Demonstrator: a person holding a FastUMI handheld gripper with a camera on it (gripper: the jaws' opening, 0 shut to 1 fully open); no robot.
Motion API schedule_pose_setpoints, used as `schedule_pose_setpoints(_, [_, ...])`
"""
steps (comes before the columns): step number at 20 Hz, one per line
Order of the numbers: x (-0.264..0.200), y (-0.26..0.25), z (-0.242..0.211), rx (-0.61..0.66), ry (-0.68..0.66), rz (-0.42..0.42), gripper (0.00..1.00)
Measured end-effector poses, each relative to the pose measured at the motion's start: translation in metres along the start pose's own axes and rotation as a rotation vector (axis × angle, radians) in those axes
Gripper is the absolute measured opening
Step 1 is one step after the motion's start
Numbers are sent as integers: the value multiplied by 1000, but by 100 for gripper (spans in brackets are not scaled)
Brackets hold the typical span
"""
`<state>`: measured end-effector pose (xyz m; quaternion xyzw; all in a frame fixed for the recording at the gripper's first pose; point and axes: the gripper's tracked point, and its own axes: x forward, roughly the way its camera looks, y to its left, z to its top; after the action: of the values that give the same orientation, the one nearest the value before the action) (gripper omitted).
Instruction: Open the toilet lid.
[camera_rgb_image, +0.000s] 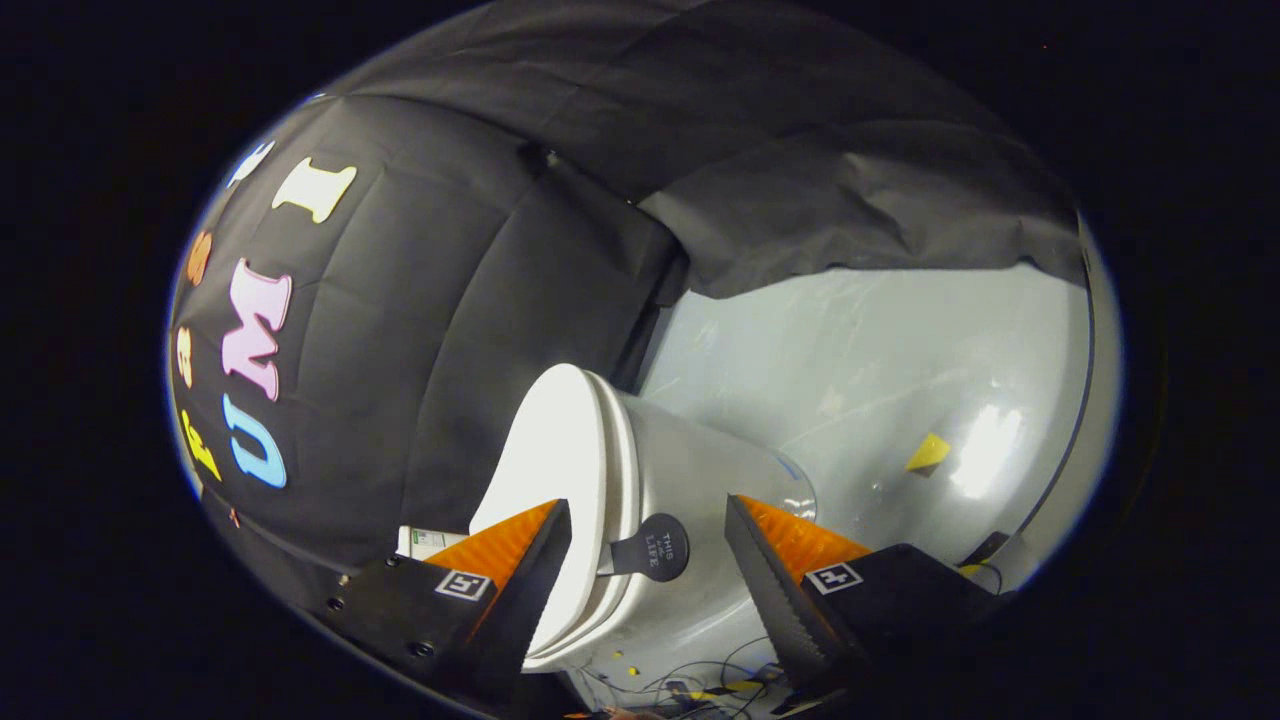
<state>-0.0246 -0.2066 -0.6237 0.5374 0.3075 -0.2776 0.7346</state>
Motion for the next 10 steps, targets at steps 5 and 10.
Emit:
schedule_pose_setpoints(5, [19,-10,-15,108,60,20,96])
schedule_pose_setpoints(10, [33,-14,-28,186,100,43,88])
